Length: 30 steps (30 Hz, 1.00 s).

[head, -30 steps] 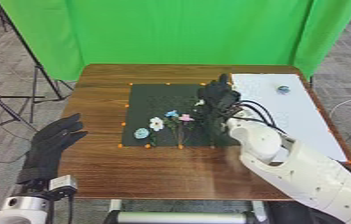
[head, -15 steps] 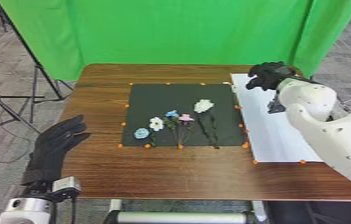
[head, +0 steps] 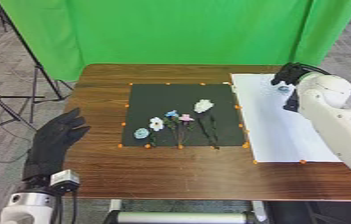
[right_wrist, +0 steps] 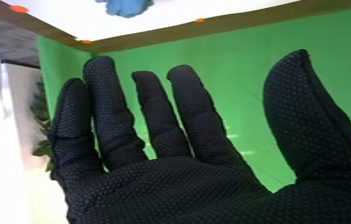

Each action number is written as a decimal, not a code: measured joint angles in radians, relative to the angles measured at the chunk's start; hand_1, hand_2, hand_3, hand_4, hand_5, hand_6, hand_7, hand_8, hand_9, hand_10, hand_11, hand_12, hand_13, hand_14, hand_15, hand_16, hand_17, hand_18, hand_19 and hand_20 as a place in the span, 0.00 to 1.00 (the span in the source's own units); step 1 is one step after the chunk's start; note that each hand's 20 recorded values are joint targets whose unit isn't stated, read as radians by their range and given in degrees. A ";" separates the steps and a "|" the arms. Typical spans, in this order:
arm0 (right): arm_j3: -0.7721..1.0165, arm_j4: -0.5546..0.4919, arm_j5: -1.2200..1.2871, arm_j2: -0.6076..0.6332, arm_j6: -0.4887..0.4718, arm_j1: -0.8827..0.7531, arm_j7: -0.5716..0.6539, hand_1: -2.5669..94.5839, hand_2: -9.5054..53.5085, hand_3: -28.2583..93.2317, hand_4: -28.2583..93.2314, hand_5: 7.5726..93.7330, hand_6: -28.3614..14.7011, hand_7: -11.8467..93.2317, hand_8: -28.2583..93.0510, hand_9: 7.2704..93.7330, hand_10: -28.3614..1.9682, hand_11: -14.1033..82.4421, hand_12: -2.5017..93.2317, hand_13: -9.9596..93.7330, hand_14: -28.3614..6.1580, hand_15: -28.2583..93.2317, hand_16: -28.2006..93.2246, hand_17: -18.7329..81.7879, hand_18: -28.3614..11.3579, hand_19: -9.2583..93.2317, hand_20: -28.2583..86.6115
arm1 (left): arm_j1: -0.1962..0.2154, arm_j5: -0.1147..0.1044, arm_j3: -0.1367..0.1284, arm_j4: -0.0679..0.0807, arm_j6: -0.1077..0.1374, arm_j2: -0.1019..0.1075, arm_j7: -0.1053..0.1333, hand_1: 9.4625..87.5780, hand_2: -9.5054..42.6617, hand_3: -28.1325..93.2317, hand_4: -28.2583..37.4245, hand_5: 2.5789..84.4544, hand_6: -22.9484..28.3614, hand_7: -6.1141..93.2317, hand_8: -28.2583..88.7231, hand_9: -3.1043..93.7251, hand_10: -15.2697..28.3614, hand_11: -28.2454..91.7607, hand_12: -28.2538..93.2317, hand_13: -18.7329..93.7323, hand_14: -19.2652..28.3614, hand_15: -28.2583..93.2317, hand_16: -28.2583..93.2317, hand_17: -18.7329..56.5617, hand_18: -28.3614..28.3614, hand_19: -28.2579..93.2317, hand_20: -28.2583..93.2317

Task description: Arrange flowers

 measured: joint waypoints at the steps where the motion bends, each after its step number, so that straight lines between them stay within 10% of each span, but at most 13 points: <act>1: 0.001 0.006 0.001 0.000 -0.004 0.001 0.001 0.13 0.26 0.99 0.02 0.30 0.56 0.27 0.13 0.30 0.54 0.24 0.18 0.30 0.18 0.76 0.31 0.24 0.20 0.79 0.64 | -0.002 0.003 0.000 0.001 -0.002 0.000 -0.001 0.23 0.22 0.92 0.11 0.42 0.61 0.27 0.13 0.38 0.77 0.53 0.31 0.37 0.92 0.75 0.12 0.10 0.86 0.68 0.32; 30: -0.021 0.045 -0.011 0.033 -0.040 0.072 0.022 0.15 0.26 0.98 0.01 0.28 0.58 0.28 0.12 0.30 0.56 0.25 0.18 0.31 0.19 0.78 0.32 0.24 0.20 0.79 0.64 | -0.025 0.028 -0.115 0.028 -0.143 0.021 -0.089 0.23 0.21 0.91 0.11 0.42 0.61 0.27 0.14 0.37 0.77 0.53 0.31 0.37 0.92 0.75 0.12 0.10 0.87 0.69 0.33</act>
